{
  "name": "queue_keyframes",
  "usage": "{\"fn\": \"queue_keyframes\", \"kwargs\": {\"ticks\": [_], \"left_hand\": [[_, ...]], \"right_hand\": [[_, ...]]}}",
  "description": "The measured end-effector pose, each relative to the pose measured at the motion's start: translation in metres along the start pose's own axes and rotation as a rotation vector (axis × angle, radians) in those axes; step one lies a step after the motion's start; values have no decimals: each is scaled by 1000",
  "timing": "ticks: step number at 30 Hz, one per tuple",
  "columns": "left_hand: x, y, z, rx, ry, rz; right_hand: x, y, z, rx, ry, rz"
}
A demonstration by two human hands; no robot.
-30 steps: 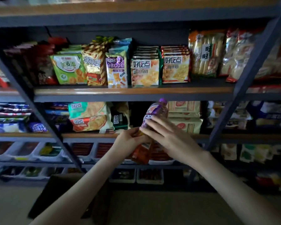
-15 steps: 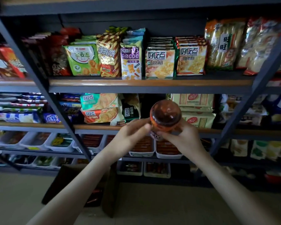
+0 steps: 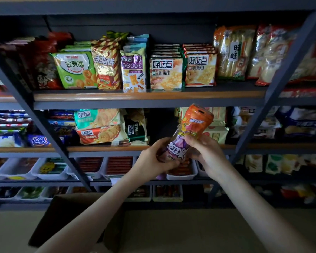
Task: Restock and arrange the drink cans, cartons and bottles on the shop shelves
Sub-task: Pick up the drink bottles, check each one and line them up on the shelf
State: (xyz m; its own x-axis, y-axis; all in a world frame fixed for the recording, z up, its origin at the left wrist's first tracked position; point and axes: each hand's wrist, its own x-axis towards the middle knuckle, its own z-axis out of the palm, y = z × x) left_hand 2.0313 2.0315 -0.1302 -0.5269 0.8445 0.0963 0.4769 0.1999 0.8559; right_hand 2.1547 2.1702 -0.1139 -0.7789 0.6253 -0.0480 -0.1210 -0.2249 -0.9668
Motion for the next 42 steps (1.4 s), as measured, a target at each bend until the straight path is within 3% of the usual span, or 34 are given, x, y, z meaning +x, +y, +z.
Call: {"fn": "queue_keyframes", "kwargs": {"ticks": [3, 6, 8, 13, 18, 21, 24, 28, 32, 35, 39, 42], "left_hand": [[3, 4, 2, -349, -77, -168], [5, 9, 1, -605, -102, -312], [7, 9, -2, -658, -103, -358], [12, 14, -15, -705, -143, -380], [14, 18, -26, -617, -172, -334], [15, 14, -35, -562, -140, -282], [10, 10, -38, -342, -166, -74], [8, 1, -26, -61, -129, 266], [10, 0, -12, 218, -31, 468], [10, 2, -8, 242, 57, 467], [8, 10, -3, 128, 75, 320], [5, 15, -4, 101, 70, 268]], "right_hand": [[-1, -4, -8, -187, 2, 46], [0, -2, -20, -769, 109, -38], [-1, 1, -27, -968, 89, -221], [7, 22, -31, -1508, -148, -794], [16, 22, -15, -1304, -116, -998], [14, 24, -16, -1075, -27, -845], [8, 20, -9, -762, 74, -657], [6, 8, 0, -269, 31, -373], [9, 5, 7, 80, -63, -260], [9, 0, 8, 70, -60, -284], [4, 0, 10, -307, -7, -460], [1, 1, 11, -442, -63, -529]]}}
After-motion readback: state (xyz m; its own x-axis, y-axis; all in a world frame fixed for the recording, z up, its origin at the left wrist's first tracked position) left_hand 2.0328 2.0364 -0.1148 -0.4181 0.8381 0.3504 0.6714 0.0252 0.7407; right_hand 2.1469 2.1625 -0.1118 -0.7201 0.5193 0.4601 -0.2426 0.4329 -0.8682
